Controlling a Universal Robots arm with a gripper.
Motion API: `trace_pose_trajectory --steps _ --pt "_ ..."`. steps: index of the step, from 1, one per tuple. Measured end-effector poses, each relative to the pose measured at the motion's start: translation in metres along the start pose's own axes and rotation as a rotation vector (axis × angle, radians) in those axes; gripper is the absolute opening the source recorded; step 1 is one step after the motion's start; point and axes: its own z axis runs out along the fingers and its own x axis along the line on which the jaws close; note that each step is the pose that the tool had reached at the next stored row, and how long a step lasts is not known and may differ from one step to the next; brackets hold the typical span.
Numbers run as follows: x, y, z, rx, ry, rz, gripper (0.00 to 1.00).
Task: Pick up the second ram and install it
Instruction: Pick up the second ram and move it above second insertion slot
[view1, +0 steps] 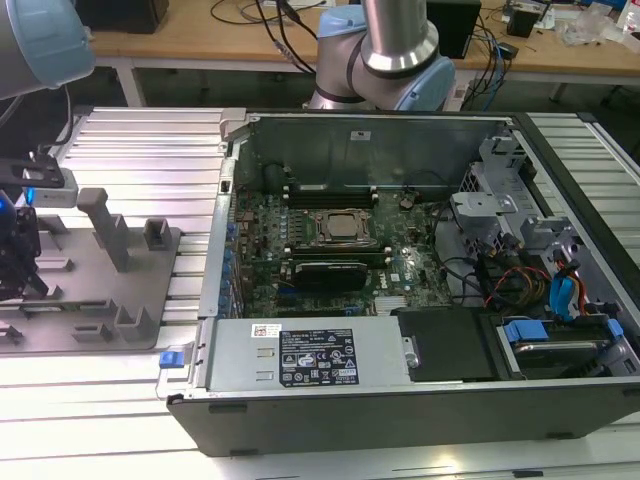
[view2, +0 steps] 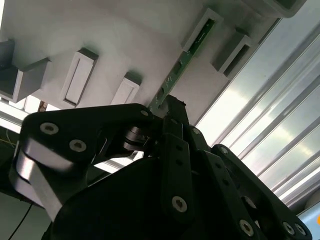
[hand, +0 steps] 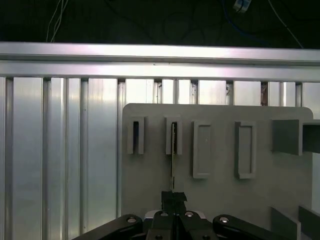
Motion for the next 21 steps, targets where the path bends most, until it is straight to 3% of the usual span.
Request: trace_pose_trajectory --steps 3,4,5,6,7,9,11,17,21 --pt "0.0 0.0 0.0003 0.0003 -0.0002 0.0 0.08" --pt "0.0 0.0 0.0003 0.0002 -0.0002 0.0 0.14" --pt "0.0 0.0 0.0004 0.0003 -0.0002 0.0 0.27" --pt "0.0 0.0 0.0003 0.0003 -0.0003 0.0 0.27" --pt "0.0 0.0001 0.0006 0.0006 -0.0005 0.0 0.34" --pt "-0.0001 0.0023 0.0029 0.0043 -0.0003 0.0 0.34" --pt "0.0002 0.0051 0.011 0.007 -0.0002 -0.002 0.34" --pt "-0.0019 0.0077 0.0246 0.0069 -0.0001 -0.003 0.34" --pt "-0.0025 0.0079 0.0267 0.0067 0.0 -0.004 0.34"
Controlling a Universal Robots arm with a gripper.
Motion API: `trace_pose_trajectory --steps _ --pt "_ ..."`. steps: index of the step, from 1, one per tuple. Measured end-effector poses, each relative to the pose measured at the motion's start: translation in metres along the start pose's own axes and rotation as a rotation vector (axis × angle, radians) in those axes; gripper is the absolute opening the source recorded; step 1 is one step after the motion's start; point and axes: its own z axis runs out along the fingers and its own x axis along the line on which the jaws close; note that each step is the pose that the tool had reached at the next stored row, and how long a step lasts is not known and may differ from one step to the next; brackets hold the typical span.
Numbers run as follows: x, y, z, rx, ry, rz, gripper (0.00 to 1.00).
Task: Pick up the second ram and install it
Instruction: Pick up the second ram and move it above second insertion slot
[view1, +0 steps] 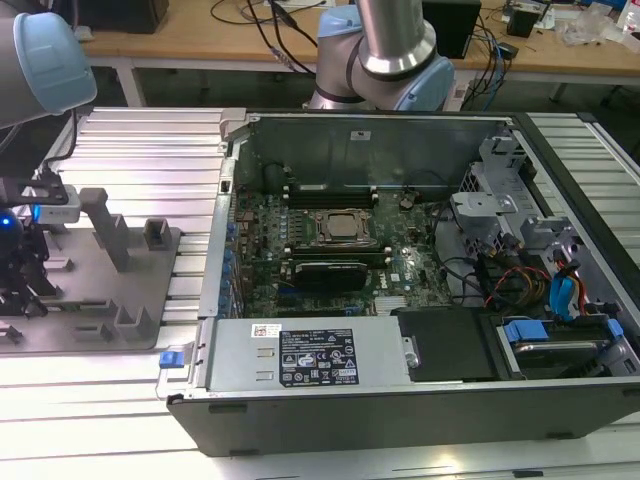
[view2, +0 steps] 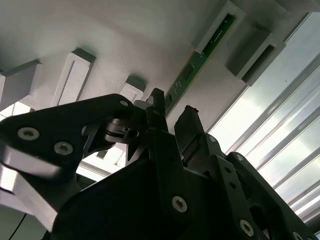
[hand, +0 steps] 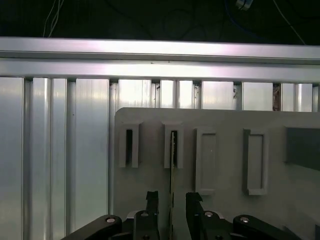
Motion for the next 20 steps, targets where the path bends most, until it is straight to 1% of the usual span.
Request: trace_pose_trajectory --steps 5,7,9,10,11,17,19,20 --pt "-0.0001 0.0 0.0002 0.0004 -0.0009 0.0 0.33" --pt "0.0 0.0 0.0002 0.0003 -0.0011 0.0 0.18" --pt "-0.0001 0.0 0.0002 0.0003 -0.0016 0.0 0.18" --pt "0.0 0.0 0.0001 0.0002 -0.0017 0.0 0.17" --pt "0.0 0.0 0.0001 0.0003 -0.0019 0.0 0.1" --pt "0.0 0.0 0.0002 0.0003 -0.0031 0.0 0.09" --pt "-0.0001 0.0 -0.0038 0.0003 -0.0032 0.0 0.09" --pt "-0.0002 0.0 -0.0082 0.0003 -0.0031 0.0 0.09"
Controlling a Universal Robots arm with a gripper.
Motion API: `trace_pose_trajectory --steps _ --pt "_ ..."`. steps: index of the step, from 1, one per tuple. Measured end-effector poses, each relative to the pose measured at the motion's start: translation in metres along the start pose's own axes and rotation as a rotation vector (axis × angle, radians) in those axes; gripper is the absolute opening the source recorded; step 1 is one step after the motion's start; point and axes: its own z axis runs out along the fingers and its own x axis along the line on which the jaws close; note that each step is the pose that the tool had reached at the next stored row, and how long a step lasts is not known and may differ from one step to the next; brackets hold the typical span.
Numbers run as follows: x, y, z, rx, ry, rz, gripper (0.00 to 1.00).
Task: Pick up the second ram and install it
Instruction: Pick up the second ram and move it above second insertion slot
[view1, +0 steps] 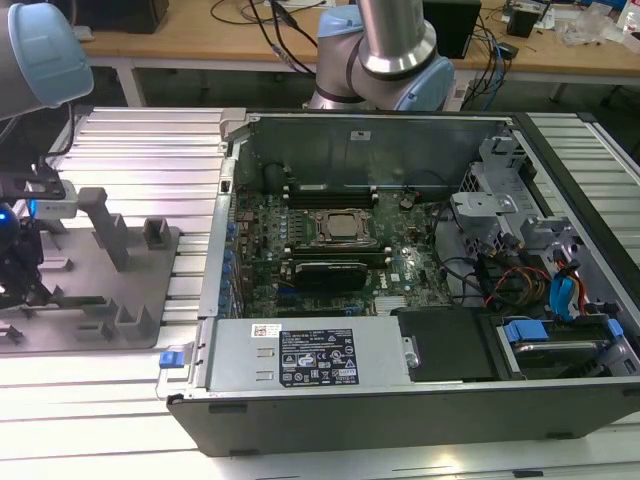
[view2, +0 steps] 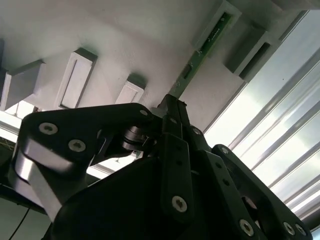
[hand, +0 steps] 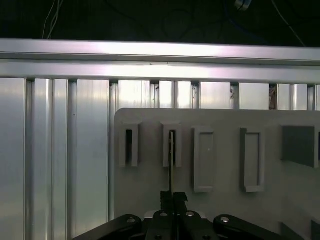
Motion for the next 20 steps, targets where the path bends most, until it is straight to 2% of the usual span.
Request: trace_pose_trajectory --steps 4,9,12,15,18,20 --pt "-0.0003 0.0 -0.0096 0.0 0.0 0.0 0.09" --pt "-0.0009 0.0 -0.0319 0.0001 0.0 0.0 0.09" --pt "-0.0012 0.0001 -0.0416 0.0001 0.0 0.0 0.09" --pt "-0.0016 0.0001 -0.0579 0.0001 0.0 0.0 0.09" --pt "-0.0019 0.0001 -0.0663 0.0002 0.0 0.001 0.09" --pt "-0.0021 0.0001 -0.0759 0.0001 0.0 0.001 0.09"
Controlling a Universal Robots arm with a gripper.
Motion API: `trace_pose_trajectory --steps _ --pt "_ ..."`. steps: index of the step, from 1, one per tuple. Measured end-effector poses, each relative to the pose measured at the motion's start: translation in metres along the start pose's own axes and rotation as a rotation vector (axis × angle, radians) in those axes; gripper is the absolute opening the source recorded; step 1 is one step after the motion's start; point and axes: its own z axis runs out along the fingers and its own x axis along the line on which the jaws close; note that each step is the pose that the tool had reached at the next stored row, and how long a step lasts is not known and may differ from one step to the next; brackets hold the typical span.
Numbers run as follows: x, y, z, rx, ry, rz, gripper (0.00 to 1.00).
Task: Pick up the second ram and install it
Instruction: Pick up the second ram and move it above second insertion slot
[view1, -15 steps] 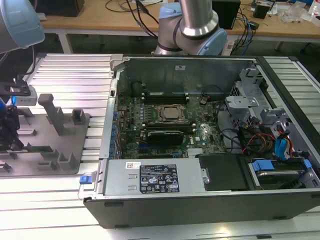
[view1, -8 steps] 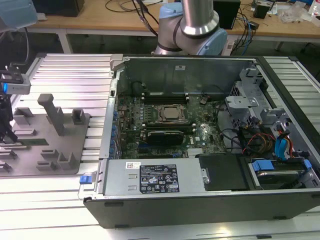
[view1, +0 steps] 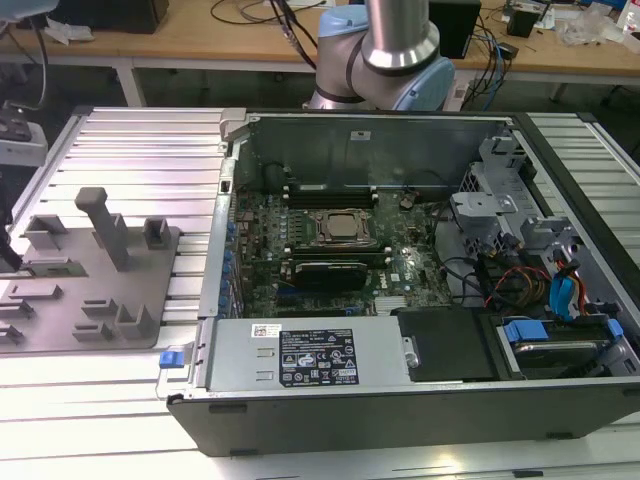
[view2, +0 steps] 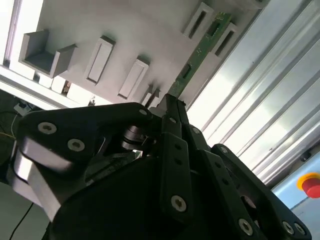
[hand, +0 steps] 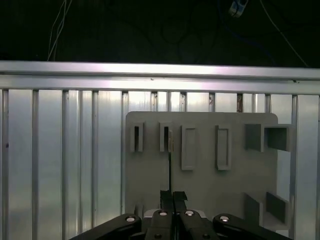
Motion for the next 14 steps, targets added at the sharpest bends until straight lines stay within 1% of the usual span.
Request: trace_pose_trajectory --steps 1,3,4,6,7,8,9,14 --pt "-0.0001 0.0 -0.0051 0.0 0.0001 0.0 0.09" --pt "-0.0003 0.0 -0.0105 0.0 0.0 0.0 0.09" --pt "-0.0005 0.0 -0.0173 0.0001 0.0 0.0 0.09" --pt "-0.0009 0.0 -0.0282 0.0001 0.0 0.0 0.09" --pt "-0.001 0.0 -0.031 0.0002 0.0 0.0 0.09" --pt "-0.0011 0.0 -0.0355 0.0001 0.0 0.0 0.09" --pt "-0.0016 0.0001 -0.0419 0.0001 0.0 0.0 0.09" --pt "-0.0031 0.0001 -0.0618 0.0002 0.0006 0.0 0.09"
